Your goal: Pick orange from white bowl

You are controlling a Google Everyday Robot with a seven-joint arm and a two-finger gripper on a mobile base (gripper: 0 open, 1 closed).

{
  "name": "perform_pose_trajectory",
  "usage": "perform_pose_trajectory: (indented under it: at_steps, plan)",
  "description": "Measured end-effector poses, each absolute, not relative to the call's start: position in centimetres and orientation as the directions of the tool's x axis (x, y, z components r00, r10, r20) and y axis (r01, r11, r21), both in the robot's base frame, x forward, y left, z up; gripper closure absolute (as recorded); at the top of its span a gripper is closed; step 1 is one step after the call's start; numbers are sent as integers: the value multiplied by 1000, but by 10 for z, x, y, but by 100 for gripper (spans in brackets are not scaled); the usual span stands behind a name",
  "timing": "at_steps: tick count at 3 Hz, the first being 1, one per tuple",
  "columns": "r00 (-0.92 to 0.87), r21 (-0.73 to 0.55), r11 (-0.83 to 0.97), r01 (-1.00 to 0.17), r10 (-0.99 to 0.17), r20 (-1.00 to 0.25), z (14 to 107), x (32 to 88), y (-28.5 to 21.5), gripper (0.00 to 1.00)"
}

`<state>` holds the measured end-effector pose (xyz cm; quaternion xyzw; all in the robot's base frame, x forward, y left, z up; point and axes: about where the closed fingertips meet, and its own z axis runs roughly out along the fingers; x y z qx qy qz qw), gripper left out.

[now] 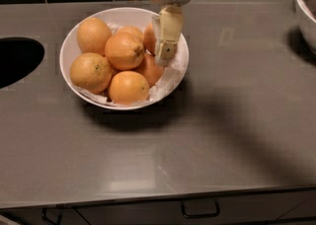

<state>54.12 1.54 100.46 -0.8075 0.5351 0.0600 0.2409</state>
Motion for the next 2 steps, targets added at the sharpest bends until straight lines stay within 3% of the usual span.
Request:
perform_pose_trajectory:
  at_steps: [2]
  plan:
    - [484,-307,-388,-869,-796,-363,995,552,50,0]
